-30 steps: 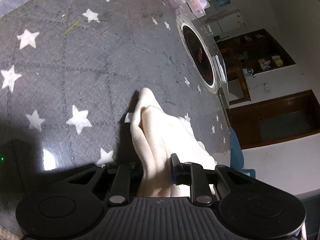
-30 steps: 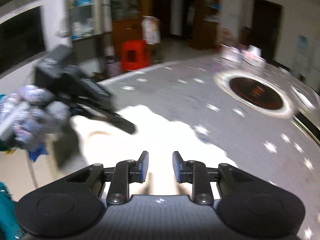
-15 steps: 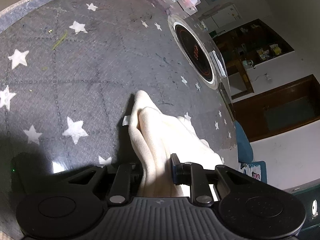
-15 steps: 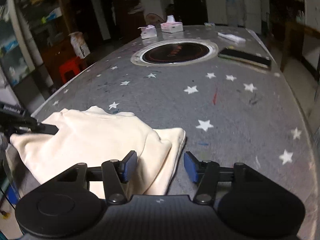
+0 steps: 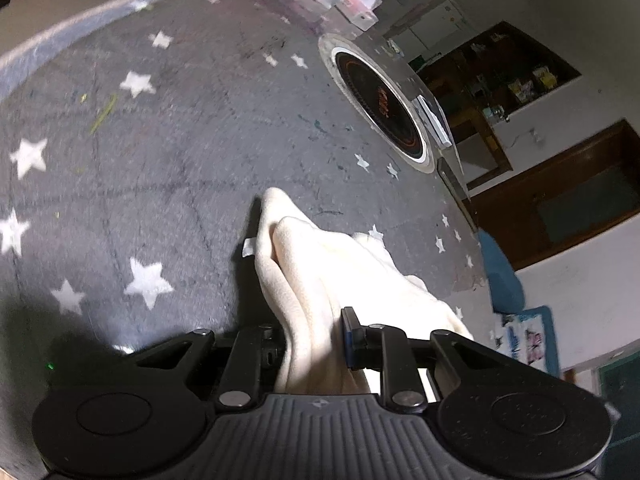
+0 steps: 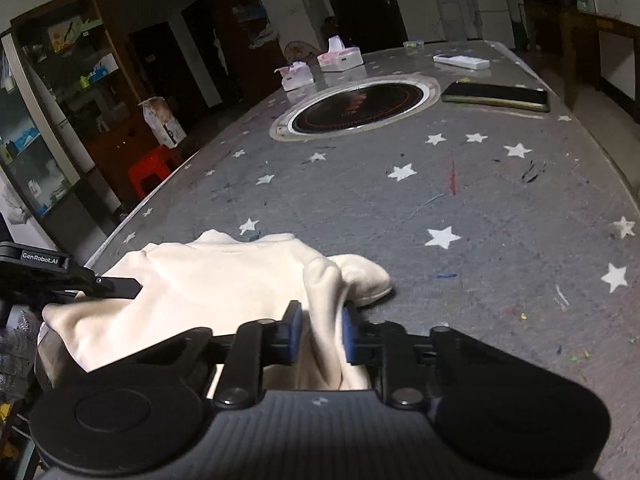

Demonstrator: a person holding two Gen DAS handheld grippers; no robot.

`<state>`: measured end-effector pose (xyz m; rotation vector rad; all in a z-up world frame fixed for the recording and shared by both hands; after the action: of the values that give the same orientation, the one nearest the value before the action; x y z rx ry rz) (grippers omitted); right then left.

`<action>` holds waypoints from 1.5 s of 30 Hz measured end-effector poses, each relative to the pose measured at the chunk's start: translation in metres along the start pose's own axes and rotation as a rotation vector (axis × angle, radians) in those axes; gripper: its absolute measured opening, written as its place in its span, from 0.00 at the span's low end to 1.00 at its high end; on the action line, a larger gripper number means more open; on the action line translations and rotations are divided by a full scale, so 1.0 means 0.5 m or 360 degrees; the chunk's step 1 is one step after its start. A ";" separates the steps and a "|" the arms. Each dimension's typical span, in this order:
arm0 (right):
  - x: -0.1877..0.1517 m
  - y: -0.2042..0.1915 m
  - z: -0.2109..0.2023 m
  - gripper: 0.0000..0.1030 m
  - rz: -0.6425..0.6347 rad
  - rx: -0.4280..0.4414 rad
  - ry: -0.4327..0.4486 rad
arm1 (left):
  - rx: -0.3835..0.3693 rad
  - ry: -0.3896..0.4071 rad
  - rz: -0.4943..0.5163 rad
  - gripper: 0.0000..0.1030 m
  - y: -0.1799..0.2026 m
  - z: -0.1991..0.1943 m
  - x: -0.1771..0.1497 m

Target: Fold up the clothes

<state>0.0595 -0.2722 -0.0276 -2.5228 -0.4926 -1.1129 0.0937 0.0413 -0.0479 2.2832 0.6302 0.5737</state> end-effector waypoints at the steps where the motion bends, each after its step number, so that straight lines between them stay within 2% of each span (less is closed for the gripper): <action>1: 0.002 0.001 -0.005 0.12 0.0012 0.0000 0.0015 | 0.0008 0.0007 0.0032 0.22 0.006 -0.002 -0.001; 9: 0.024 0.001 -0.056 0.10 0.0042 -0.0021 0.0146 | 0.0000 0.0031 0.0275 0.19 0.084 -0.005 -0.001; 16: 0.056 0.035 -0.113 0.10 0.0042 -0.0141 0.0245 | -0.0021 -0.0002 0.0445 0.18 0.173 0.029 -0.017; 25: 0.084 0.119 -0.181 0.10 0.0107 -0.0321 0.0363 | -0.0043 -0.0055 0.0608 0.18 0.284 0.100 -0.042; 31: 0.099 0.175 -0.203 0.10 0.0127 -0.0415 0.0392 | -0.0018 -0.0099 0.0687 0.18 0.337 0.156 -0.061; 45: 0.091 0.294 -0.195 0.10 0.0216 -0.0571 0.0352 | 0.0057 -0.0150 0.0863 0.18 0.429 0.269 -0.105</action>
<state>0.0907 -0.4365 0.0443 -2.6295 -0.0637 -1.5165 0.1862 -0.1947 0.0045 2.5013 -0.0374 0.7009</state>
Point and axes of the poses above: each gripper's, at about its wrist camera, not at the fingertips, and z roughly the way its jaws point, y to its right, x to its top, the point moved 5 cm from there along z, roughly the way its jaws point, and after that the axes turned 13 degrees about -z, right-handed, at the moved point
